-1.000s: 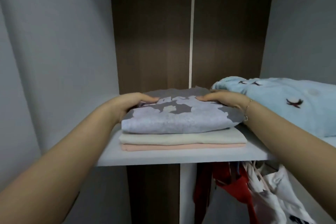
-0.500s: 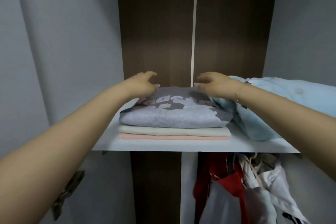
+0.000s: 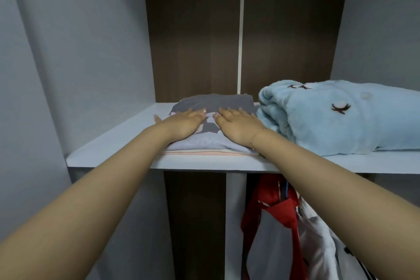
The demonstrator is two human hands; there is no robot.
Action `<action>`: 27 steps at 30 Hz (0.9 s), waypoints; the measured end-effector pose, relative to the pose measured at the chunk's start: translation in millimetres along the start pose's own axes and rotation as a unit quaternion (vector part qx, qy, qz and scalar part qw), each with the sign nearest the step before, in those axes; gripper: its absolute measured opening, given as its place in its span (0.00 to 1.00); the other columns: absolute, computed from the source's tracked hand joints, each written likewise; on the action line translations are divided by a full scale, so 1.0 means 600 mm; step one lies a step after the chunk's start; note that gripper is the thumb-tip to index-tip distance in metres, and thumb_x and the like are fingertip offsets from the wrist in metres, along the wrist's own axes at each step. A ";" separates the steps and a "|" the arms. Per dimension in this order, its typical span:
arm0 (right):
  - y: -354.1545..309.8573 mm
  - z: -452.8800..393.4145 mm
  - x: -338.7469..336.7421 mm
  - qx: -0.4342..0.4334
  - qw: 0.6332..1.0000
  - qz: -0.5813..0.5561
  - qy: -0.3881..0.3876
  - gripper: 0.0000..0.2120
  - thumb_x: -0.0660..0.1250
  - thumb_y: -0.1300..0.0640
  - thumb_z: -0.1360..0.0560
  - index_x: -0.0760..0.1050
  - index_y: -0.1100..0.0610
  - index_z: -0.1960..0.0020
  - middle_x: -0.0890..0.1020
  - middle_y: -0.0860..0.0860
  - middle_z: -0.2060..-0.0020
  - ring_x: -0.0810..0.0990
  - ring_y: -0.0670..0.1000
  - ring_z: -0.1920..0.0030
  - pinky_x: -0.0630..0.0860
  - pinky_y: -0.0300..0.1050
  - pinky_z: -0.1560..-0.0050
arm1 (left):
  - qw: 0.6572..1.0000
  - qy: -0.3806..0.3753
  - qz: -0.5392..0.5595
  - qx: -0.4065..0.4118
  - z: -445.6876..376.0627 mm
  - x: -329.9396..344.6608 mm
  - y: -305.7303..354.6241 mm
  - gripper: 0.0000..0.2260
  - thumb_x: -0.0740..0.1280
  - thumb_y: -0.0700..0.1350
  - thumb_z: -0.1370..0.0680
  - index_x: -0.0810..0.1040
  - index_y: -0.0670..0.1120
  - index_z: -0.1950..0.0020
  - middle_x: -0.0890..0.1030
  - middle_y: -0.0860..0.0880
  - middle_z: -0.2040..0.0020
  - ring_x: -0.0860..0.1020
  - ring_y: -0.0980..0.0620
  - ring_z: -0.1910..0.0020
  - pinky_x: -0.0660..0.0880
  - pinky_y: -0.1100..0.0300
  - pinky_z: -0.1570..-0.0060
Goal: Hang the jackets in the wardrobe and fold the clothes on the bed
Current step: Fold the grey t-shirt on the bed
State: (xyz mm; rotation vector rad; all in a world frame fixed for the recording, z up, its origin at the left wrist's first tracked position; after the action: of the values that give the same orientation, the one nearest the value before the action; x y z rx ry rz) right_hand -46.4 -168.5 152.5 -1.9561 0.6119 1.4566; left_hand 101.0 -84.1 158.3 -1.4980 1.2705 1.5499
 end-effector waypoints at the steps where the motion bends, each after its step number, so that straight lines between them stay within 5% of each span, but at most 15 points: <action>1: 0.002 0.001 -0.003 -0.003 1.000 -0.001 -0.002 0.27 0.39 0.40 0.18 0.49 0.48 0.21 0.51 0.50 0.21 0.46 0.57 0.21 0.44 0.59 0.25 | 0.999 -0.006 0.031 -0.002 0.002 -0.003 -0.003 0.24 0.39 0.64 0.18 0.50 0.64 0.22 0.51 0.58 0.20 0.48 0.50 0.21 0.37 0.39 0.27; 7: 0.021 0.014 -0.017 -0.037 0.999 -0.028 -0.020 0.28 0.41 0.39 0.18 0.50 0.48 0.21 0.54 0.50 0.21 0.50 0.56 0.22 0.47 0.58 0.23 | 0.991 -0.022 0.125 0.029 0.021 -0.009 0.006 0.24 0.48 0.63 0.18 0.58 0.60 0.22 0.59 0.55 0.21 0.57 0.51 0.23 0.52 0.54 0.25; 12: 0.040 0.066 -0.045 -0.068 0.998 -0.003 -0.015 0.28 0.43 0.40 0.18 0.52 0.50 0.21 0.59 0.53 0.22 0.58 0.57 0.24 0.58 0.53 0.25 | 0.978 0.202 0.050 -0.005 0.079 -0.018 0.032 0.16 0.57 0.52 0.17 0.76 0.51 0.33 0.78 0.47 0.34 0.75 0.46 0.37 0.69 0.50 0.35; 16: 0.053 0.168 -0.066 -0.089 0.993 -0.018 0.075 0.29 0.48 0.39 0.18 0.52 0.49 0.21 0.60 0.53 0.23 0.57 0.54 0.23 0.55 0.50 0.24 | 0.951 0.298 -0.012 0.085 0.164 0.000 0.075 0.24 0.55 0.56 0.18 0.58 0.56 0.22 0.61 0.50 0.22 0.57 0.48 0.23 0.51 0.47 0.23; 20: 0.055 0.315 -0.052 -0.078 0.971 0.036 0.221 0.30 0.48 0.39 0.19 0.50 0.49 0.21 0.53 0.50 0.21 0.48 0.50 0.21 0.46 0.49 0.22 | 0.926 0.342 -0.054 0.151 0.266 0.046 0.111 0.26 0.49 0.58 0.18 0.49 0.58 0.20 0.47 0.50 0.19 0.43 0.51 0.21 0.39 0.50 0.24; 27: 0.041 0.582 0.024 0.069 0.954 0.167 0.240 0.32 0.42 0.38 0.20 0.43 0.52 0.20 0.45 0.49 0.21 0.41 0.48 0.22 0.43 0.51 0.22 | 0.908 0.335 -0.054 0.246 0.432 0.181 0.130 0.27 0.51 0.57 0.18 0.51 0.52 0.20 0.48 0.45 0.19 0.46 0.45 0.20 0.49 0.38 0.25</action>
State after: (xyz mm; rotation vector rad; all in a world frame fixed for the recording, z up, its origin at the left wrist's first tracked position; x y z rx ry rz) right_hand -293.8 62.8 63.1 -2.1771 1.2769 1.0725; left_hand -82.3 109.6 40.4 -1.7597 1.7479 0.5539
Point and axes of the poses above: each hand's wrist, its own z-axis away from the middle knuckle, its own x-axis out of the palm, y = z × x, the point moved 1 cm from there along -z, towards the middle knuckle
